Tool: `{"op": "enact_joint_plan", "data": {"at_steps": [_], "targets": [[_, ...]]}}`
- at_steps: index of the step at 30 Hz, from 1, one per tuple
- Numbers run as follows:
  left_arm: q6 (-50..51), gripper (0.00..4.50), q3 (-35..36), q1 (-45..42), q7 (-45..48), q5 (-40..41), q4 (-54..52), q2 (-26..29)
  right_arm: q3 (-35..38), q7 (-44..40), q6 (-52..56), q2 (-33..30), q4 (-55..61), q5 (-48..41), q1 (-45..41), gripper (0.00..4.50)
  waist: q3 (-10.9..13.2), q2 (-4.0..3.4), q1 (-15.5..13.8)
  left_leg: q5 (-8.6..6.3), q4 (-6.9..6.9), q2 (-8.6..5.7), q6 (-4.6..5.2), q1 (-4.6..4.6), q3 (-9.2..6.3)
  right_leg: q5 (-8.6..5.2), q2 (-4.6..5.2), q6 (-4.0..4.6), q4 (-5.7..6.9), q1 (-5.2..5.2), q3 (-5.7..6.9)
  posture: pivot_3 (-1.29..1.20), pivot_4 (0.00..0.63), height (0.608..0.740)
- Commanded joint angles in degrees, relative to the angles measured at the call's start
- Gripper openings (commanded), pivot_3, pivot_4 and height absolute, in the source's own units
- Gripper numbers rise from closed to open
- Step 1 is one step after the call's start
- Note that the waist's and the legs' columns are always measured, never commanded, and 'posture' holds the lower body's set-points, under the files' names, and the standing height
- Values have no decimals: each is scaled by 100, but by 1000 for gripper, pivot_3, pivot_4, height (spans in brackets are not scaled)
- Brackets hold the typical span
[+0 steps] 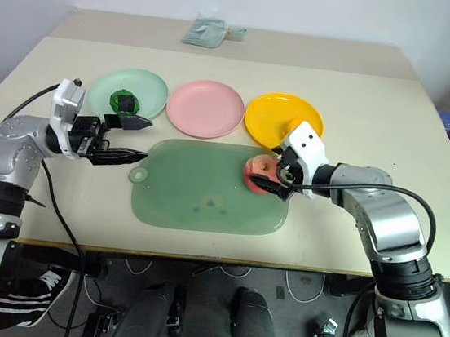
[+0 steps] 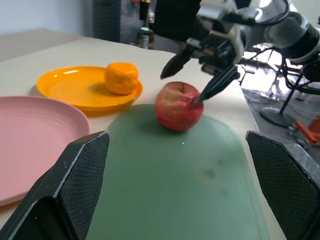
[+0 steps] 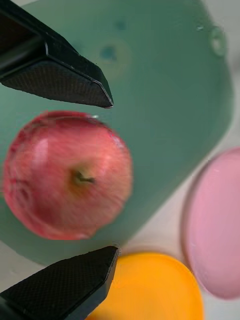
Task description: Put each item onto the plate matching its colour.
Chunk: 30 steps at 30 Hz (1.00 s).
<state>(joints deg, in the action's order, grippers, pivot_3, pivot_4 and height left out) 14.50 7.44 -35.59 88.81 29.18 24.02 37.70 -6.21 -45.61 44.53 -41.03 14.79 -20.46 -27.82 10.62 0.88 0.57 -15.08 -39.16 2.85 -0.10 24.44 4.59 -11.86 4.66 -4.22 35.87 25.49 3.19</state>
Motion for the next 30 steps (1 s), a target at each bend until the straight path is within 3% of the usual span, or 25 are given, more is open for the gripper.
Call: {"op": "enact_joint_plan", "data": {"at_steps": [1,6,11,18,23,30], "targets": [[-35,4500,-25,-39,94,9,-26,41,-149,62,-377,-101,-101,393,43,4466,0,0,4,0,0,0,0,-1,0,0,0,0,0,-1,0,0,150,740],[-129,4500,-18,-105,81,-35,91,22,-359,-6,-663,-99,-334,653,210,4466,-1,2,5,0,0,0,0,-3,-1,-2,-1,-2,1,-2,0,0,150,740],[-199,4500,64,-126,-110,-62,204,-32,-153,-37,-584,128,-340,394,105,2948,-4,6,5,0,-1,0,0,-7,-2,-2,-1,-2,2,-7,0,0,150,740],[-640,4500,254,-262,-841,-224,584,-250,-45,179,-642,801,-627,259,-643,2907,-3,5,31,0,0,1,0,-7,-2,2,-2,-8,6,-4,0,0,150,740],[-897,4500,748,-780,-2127,-259,1561,-526,-93,846,-1539,2043,-2226,671,-2035,2907,-1,4,41,4,-3,3,-4,-6,-5,10,-10,-20,22,5,1,0,150,740],[-1072,4500,552,-471,-2433,-521,1253,-589,-463,1614,-3696,3252,-5477,1724,-3395,2907,-2,2,14,2,9,0,-3,5,3,10,-1,-23,18,3,2,0,150,740]]}}
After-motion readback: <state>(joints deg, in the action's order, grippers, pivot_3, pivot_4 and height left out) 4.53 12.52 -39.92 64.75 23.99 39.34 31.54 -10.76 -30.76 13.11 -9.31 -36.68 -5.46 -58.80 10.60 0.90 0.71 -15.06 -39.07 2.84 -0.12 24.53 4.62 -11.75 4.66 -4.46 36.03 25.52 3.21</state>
